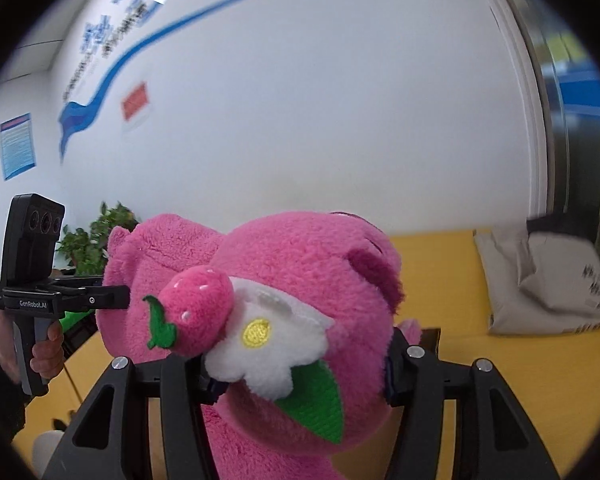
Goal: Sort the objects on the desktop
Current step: 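Carry the pink bear with both grippers and lower it into the box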
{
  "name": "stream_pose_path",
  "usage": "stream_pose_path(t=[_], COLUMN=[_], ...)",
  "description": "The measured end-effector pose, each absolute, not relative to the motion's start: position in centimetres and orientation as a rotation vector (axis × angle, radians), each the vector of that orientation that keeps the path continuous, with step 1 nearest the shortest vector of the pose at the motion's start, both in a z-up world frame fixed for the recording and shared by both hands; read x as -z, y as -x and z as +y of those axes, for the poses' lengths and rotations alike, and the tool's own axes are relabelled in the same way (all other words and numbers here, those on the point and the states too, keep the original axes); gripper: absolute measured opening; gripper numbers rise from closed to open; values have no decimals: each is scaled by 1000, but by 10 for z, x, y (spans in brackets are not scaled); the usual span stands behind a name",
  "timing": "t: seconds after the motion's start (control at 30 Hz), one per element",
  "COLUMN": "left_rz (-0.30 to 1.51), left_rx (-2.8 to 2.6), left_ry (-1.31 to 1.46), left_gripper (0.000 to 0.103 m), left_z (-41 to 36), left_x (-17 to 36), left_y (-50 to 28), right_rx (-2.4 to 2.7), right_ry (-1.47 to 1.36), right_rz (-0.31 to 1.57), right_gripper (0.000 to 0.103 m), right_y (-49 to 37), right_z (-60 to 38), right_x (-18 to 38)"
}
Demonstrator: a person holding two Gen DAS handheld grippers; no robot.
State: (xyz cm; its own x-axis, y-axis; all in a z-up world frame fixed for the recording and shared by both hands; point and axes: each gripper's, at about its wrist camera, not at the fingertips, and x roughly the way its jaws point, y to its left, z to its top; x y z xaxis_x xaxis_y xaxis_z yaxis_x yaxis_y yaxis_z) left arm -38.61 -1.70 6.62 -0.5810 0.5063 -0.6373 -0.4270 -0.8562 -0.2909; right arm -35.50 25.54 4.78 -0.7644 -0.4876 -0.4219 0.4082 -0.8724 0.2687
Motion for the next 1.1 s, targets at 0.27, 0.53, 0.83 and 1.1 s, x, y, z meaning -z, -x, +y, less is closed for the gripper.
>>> stream_pose_path(t=[0.27,0.53,0.83,1.1], left_rz=[-100,-94,-100,0], left_rx=[-2340,-2329,-2283,-2241], left_ry=[1222,1225,1256,1368], left_gripper=[61,62,62,62], left_z=[-10,-7,1,20], left_x=[27,24,23,47], left_y=[417,376,360,366], right_rx=[2543,2515,2492,2476], right_ry=[-1155,-1231,-1250,-1315], right_rz=[-88,-64,-129,-84], right_gripper=[65,68,68,72], right_y=[418,393,363,369], right_z=[239,236,246,248], right_x=[30,22,13,32])
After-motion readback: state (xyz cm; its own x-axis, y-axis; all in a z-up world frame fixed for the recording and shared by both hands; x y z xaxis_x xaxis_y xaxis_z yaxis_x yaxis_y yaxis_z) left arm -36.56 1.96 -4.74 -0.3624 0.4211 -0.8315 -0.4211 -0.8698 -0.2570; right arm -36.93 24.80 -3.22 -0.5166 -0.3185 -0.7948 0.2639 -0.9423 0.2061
